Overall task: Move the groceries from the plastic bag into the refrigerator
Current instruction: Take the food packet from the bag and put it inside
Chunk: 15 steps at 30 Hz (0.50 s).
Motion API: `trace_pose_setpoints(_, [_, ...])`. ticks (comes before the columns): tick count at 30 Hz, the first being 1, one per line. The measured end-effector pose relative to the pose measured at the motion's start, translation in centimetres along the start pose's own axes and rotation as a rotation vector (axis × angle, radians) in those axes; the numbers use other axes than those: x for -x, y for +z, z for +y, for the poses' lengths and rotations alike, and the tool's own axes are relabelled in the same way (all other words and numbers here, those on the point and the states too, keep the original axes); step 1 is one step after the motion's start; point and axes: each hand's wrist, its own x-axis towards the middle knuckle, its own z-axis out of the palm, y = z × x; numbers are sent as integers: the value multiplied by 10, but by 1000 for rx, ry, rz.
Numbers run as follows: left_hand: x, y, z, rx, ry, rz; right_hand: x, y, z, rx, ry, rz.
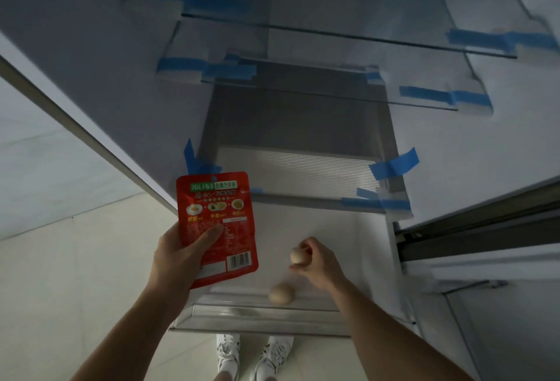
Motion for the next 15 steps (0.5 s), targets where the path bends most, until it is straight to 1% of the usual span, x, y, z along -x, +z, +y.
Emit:
trace_pose_setpoints(3, [1,1,-3,22,-9,-2,-3,2,3,18,-1,41])
trace_pose_setpoints(8, [0,1,-3,66,-15,-4,-5,5,6,61,-17,13])
trace_pose_setpoints(15, [-4,-1,-4,77,-8,-12,-5,7,6,81,-19,15])
